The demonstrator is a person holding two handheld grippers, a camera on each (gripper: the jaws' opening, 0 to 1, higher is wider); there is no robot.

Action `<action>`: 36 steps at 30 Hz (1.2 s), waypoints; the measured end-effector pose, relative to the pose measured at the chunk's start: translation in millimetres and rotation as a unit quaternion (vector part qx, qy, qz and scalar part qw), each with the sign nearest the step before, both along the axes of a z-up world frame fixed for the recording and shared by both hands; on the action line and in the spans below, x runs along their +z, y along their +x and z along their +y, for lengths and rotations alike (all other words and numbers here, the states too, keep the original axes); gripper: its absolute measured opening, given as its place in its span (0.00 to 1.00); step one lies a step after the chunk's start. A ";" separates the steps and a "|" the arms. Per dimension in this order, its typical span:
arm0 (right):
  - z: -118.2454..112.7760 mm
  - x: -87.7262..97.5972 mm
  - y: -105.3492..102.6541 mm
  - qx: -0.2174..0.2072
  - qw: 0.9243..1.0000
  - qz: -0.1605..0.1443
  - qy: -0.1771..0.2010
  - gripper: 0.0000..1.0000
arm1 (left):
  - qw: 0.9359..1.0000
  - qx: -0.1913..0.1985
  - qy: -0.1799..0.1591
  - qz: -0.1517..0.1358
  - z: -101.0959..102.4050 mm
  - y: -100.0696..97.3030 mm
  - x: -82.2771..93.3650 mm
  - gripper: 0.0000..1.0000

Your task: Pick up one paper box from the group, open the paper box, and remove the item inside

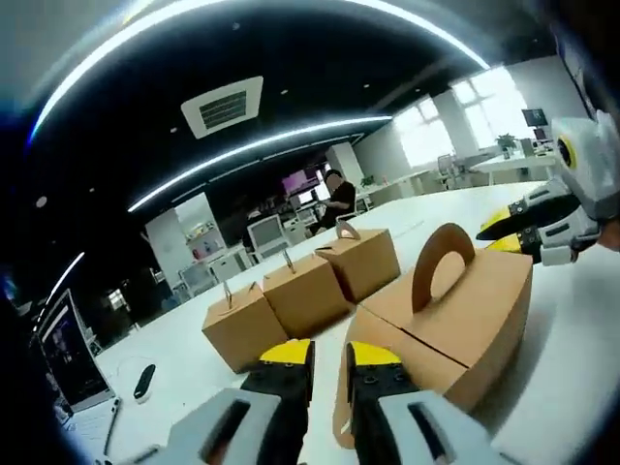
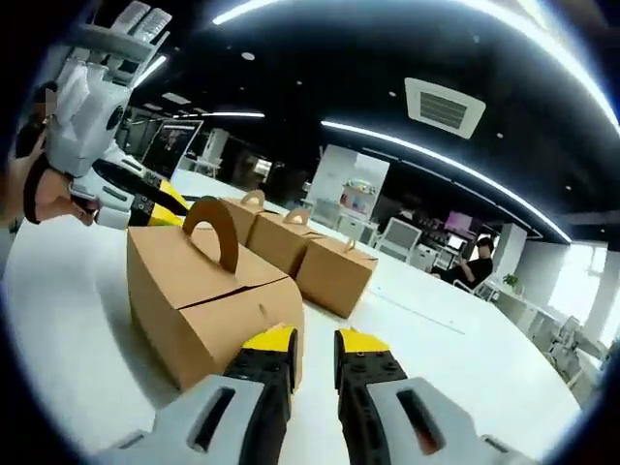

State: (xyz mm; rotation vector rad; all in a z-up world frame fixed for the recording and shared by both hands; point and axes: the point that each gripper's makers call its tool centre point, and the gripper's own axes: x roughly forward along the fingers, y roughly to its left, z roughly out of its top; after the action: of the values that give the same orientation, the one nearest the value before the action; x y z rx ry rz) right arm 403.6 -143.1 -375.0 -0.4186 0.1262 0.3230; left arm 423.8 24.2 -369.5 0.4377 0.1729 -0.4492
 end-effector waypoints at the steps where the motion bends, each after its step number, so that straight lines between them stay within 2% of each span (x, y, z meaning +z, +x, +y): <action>1: 2.1 -1.8 0.3 0.001 1.000 0.002 0.001 0.17 | 1.000 -0.002 0.000 0.002 -1.8 0.1 -1.9 0.15; 13: 19.4 -13.5 2.4 0.017 1.000 0.021 0.009 0.13 | 0.999 -0.007 -0.031 0.020 -10.0 1.7 -10.1 0.09; 19: 25.2 -23.2 0.5 0.025 0.999 0.033 -0.011 0.13 | 0.999 -0.008 -0.036 0.022 -8.4 2.9 -10.0 0.09; 21: 19.8 -20.4 0.3 0.022 0.999 0.030 -0.003 0.13 | 0.999 -0.004 -0.039 0.024 -3.7 4.1 -9.4 0.10; 24: 9.1 -16.1 -0.2 0.014 1.000 0.027 -0.003 0.14 | 0.998 0.003 -0.049 0.026 4.8 5.1 -6.6 0.16; 29: -7.3 -3.7 -6.4 0.005 1.000 0.019 0.017 0.17 | 0.997 0.005 -0.071 0.029 18.3 2.0 5.5 0.20; 33: -14.7 8.8 -14.4 0.007 0.999 0.013 0.038 0.18 | 0.995 -0.007 -0.091 0.038 23.2 -6.3 16.7 0.27; 36: -16.6 21.3 -24.2 0.020 0.998 0.010 0.058 0.19 | 0.994 -0.027 -0.096 0.048 20.6 -20.5 24.0 0.32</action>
State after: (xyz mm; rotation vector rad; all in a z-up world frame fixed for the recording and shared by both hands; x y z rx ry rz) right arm 379.3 -159.7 -353.7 -0.3041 0.1180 0.3719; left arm 403.3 44.8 -345.5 0.2331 0.2100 -0.5352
